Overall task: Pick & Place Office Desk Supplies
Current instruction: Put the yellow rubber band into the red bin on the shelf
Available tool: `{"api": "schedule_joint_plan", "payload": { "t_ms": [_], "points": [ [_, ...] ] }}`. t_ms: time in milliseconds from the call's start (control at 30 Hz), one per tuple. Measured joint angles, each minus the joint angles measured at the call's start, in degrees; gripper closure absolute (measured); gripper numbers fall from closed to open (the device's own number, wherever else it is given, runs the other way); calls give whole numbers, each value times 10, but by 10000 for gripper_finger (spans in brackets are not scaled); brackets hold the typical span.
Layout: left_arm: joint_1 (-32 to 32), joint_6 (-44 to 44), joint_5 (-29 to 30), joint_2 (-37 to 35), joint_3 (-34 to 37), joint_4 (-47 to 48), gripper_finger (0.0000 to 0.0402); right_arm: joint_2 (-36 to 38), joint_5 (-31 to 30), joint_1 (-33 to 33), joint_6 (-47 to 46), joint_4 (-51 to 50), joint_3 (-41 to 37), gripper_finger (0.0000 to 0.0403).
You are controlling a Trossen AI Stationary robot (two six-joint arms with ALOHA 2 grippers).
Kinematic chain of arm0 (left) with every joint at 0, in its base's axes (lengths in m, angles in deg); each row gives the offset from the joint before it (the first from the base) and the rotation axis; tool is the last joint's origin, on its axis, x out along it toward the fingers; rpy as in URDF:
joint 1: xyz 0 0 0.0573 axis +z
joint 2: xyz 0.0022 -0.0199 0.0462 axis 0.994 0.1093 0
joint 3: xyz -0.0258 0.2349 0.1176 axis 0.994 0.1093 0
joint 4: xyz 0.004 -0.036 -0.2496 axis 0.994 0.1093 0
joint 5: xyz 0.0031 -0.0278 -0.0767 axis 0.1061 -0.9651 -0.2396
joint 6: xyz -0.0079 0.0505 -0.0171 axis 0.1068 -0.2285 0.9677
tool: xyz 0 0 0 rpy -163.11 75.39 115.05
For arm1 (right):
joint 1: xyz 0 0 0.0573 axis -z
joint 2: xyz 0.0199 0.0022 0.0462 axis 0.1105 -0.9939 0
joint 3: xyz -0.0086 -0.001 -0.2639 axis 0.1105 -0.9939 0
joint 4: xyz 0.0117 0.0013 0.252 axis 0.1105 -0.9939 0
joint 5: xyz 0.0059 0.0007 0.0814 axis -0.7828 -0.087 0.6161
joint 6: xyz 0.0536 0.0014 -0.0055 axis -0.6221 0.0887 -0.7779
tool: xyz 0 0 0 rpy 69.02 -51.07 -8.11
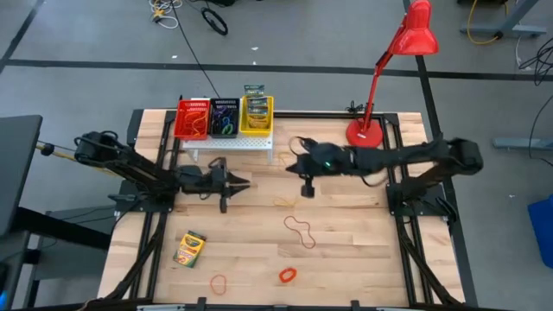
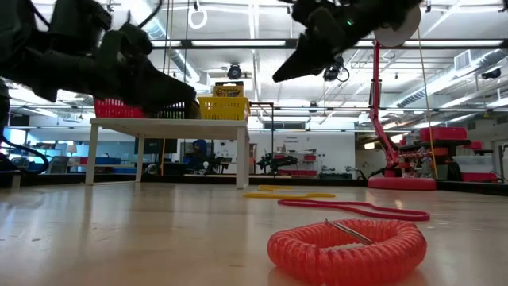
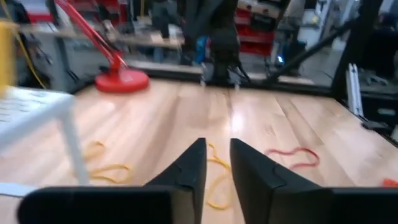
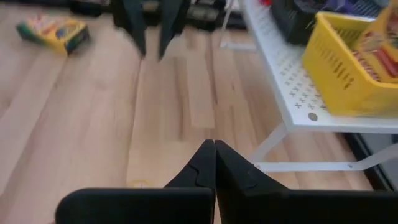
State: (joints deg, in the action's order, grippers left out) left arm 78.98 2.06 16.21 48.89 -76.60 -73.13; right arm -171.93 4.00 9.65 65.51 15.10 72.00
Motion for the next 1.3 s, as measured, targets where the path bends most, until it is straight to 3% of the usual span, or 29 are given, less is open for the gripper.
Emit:
{"api": "schedule_joint_plan", "payload": {
  "t_ms": [200,433,700,933,1100,1300],
  "points": [
    [-39,11,25,4,-102,204,377,32,-61,-56,-65,203,-155,398],
    [-60,45,38,89,-169,253,389,32,-117,-97,-116,345,-264,394],
    [-75,49,55,133,-175,225,340,32,-54,-103,-181,262,-278,385],
    [-76,41,57,133,-176,190,339,23,-57,-91,-221,170,-278,285],
    [-76,34,72,133,-176,191,338,-32,-59,-83,-226,172,-267,210],
    [-76,48,107,141,-176,189,338,-102,-63,-82,-207,169,-231,204]
  ]
}}
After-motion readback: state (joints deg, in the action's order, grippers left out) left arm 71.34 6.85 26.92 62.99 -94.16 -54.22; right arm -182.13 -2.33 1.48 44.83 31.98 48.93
